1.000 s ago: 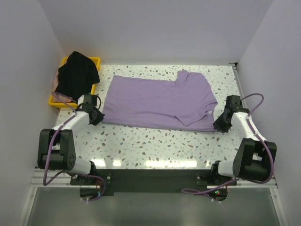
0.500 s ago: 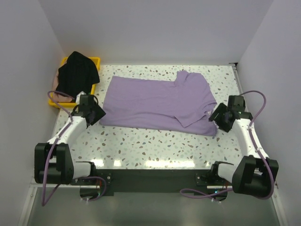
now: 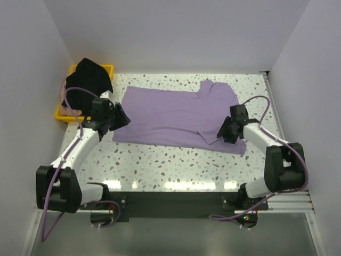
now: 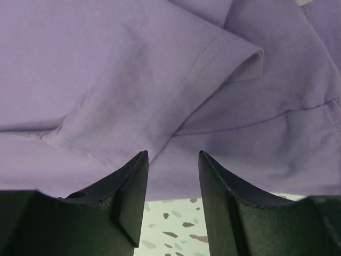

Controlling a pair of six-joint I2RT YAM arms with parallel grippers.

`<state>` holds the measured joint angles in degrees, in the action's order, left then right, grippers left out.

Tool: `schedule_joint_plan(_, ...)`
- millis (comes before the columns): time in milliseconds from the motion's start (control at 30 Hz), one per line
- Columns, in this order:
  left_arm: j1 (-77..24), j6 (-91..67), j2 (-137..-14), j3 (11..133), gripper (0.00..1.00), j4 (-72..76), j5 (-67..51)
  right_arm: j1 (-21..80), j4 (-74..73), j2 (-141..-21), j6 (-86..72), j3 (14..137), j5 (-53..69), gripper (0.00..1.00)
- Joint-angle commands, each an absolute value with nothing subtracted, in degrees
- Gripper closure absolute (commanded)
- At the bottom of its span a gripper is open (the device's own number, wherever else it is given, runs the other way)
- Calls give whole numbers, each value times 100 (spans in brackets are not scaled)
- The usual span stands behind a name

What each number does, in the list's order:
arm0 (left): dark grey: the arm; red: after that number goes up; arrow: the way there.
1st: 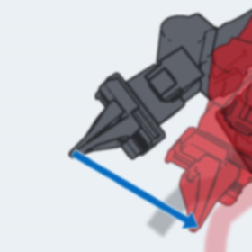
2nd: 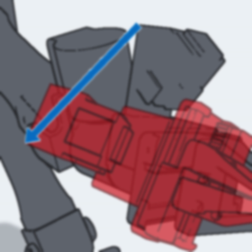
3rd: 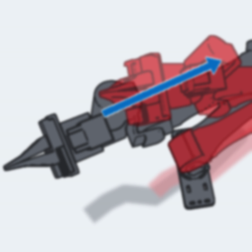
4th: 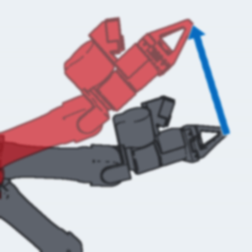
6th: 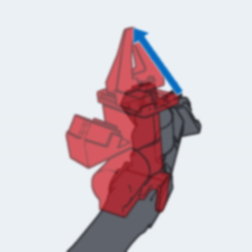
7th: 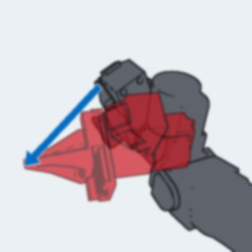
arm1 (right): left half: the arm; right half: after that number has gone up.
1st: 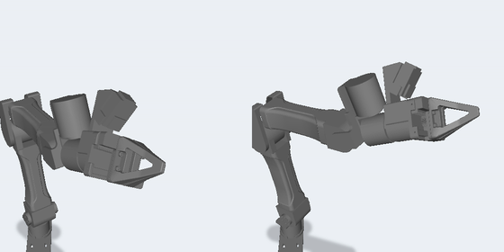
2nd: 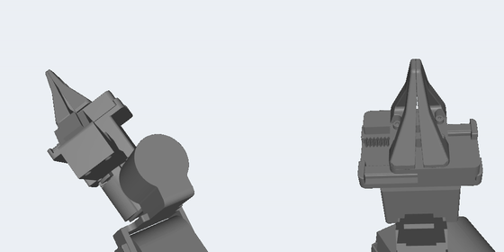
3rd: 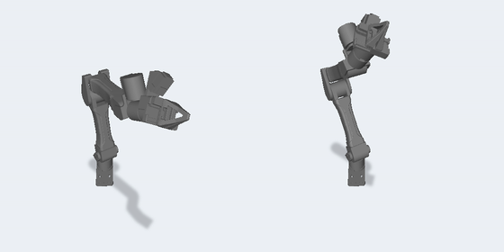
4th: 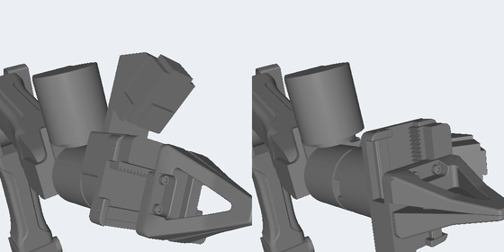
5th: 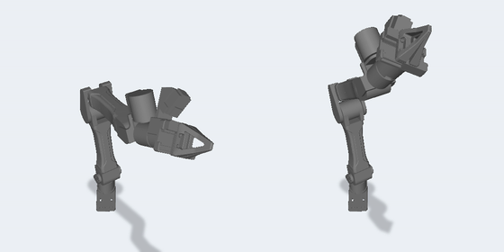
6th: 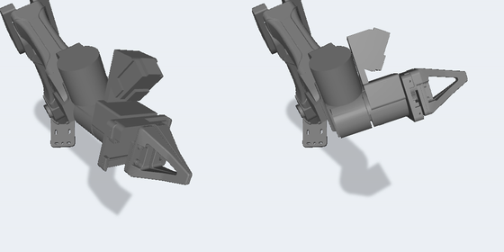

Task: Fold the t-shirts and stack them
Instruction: Fold the tshirt

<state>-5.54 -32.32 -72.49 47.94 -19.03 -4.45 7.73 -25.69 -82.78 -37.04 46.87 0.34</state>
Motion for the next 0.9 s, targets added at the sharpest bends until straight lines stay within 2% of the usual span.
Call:
schedule_joint_plan(0,-668,-2760,-7031,4957,44,-1855,-703,844,-2031,-8542,-3999,4966,-220,54)
schedule_joint_plan(433,-703,-2742,-7128,4711,43,-1512,-1090,853,-1644,-9166,-4087,5220,-580,55)
schedule_joint_plan(533,-703,-2760,-7181,4702,43,-1485,-1160,853,-1617,-9229,-4113,5273,-624,58)
schedule_joint_plan(567,-703,-2760,-7189,4693,43,-1494,-1160,853,-1591,-9229,-4113,5282,-624,59)
schedule_joint_plan(733,-703,-2760,-7216,4685,43,-1477,-1187,853,-1600,-9334,-4105,5536,-607,81)
schedule_joint_plan(767,-703,-2760,-7216,4685,43,-1477,-1187,853,-1608,-9351,-4104,5589,-572,88)
schedule_joint_plan(867,-703,-2751,-7207,4693,43,-1485,-1187,861,-1652,-9483,-4078,5826,-527,98)
